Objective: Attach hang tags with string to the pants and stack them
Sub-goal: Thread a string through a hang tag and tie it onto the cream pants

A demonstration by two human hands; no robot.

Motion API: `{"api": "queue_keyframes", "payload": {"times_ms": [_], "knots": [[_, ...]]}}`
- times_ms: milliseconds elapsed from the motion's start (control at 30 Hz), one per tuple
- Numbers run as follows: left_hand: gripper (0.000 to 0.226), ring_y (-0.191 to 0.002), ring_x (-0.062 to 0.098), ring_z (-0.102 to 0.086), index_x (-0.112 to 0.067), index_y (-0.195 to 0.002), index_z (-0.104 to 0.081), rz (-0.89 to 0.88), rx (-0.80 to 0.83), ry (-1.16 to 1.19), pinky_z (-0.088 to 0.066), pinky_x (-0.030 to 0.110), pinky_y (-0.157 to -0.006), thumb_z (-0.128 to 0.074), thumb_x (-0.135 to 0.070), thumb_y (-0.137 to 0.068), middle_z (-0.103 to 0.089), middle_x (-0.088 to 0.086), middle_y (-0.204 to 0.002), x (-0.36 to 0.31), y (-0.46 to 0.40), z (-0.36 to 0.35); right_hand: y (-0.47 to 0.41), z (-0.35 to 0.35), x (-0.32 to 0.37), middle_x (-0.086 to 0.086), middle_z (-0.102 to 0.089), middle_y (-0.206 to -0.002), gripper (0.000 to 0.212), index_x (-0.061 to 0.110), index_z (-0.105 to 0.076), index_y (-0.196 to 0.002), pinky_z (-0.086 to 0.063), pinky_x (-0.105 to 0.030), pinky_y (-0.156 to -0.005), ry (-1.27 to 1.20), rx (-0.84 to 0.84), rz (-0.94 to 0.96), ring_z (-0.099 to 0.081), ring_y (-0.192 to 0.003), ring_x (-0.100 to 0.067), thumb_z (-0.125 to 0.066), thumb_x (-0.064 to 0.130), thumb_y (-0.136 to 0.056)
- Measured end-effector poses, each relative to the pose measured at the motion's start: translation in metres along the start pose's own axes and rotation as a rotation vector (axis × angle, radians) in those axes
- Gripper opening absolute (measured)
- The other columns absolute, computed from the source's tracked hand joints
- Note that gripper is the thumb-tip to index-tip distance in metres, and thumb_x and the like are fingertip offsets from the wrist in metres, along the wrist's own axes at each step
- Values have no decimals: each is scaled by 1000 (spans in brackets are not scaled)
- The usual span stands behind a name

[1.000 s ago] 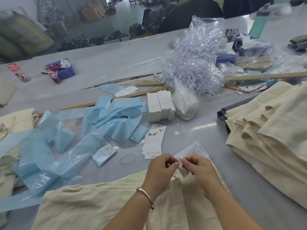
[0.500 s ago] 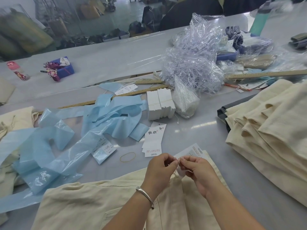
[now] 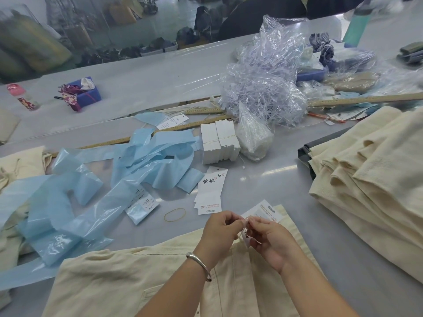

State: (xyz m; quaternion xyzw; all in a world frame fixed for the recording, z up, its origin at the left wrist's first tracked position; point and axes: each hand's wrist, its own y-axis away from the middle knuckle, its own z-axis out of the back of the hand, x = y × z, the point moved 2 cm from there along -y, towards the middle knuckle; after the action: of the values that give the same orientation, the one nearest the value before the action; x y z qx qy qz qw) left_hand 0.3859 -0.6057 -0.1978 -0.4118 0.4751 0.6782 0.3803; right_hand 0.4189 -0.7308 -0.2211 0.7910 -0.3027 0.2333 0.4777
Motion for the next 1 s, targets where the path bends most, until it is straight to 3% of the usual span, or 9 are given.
{"api": "queue_keyframes", "payload": {"times_ms": [233,433,667,800,1000], "knots": [[12,-59,8,-56,-16,-75,-70,-78,-121,-160,-49,28,-63,-70,-21,-86,-65,-7,-64,3,1,-1,5,-4,-4,2,-69,-68,9,8,-72,-79,-42,-23,-63,172,-180,265,-57,-66,-9,-67,5,-86],[13,-48,3,-53,-15,-75,-69,-77,-59,-111,-42,15,-51,-68,-15,-89,-63,-7,-60,4,3,2,6,-5,-1,1,-67,-65,8,4,-70,-78,-45,-14,-55,294,-202,358,-57,-57,-2,-67,3,-86],[16,-47,2,-53,-15,-74,-65,-36,-45,-70,-43,15,-52,-67,-12,-90,-62,-10,-56,10,5,3,10,-9,2,-9,-66,-69,11,1,-68,-75,-45,-20,-57,457,-202,483,-56,-62,-10,-67,1,-85],[15,-48,3,-53,-12,-75,-64,-42,-44,-74,-45,18,-55,-67,-13,-90,-62,-9,-58,11,4,4,7,-10,-2,-2,-66,-61,13,2,-69,-72,-44,-15,-53,368,-207,438,-55,-54,-2,-66,-1,-84],[18,-45,0,-52,-13,-72,-63,-44,-115,-146,-40,12,-50,-67,-11,-89,-62,-8,-59,10,6,3,7,-14,-1,-2,-68,-65,12,4,-69,-71,-43,-12,-56,532,-230,533,-56,-59,-3,-68,1,-83]]}}
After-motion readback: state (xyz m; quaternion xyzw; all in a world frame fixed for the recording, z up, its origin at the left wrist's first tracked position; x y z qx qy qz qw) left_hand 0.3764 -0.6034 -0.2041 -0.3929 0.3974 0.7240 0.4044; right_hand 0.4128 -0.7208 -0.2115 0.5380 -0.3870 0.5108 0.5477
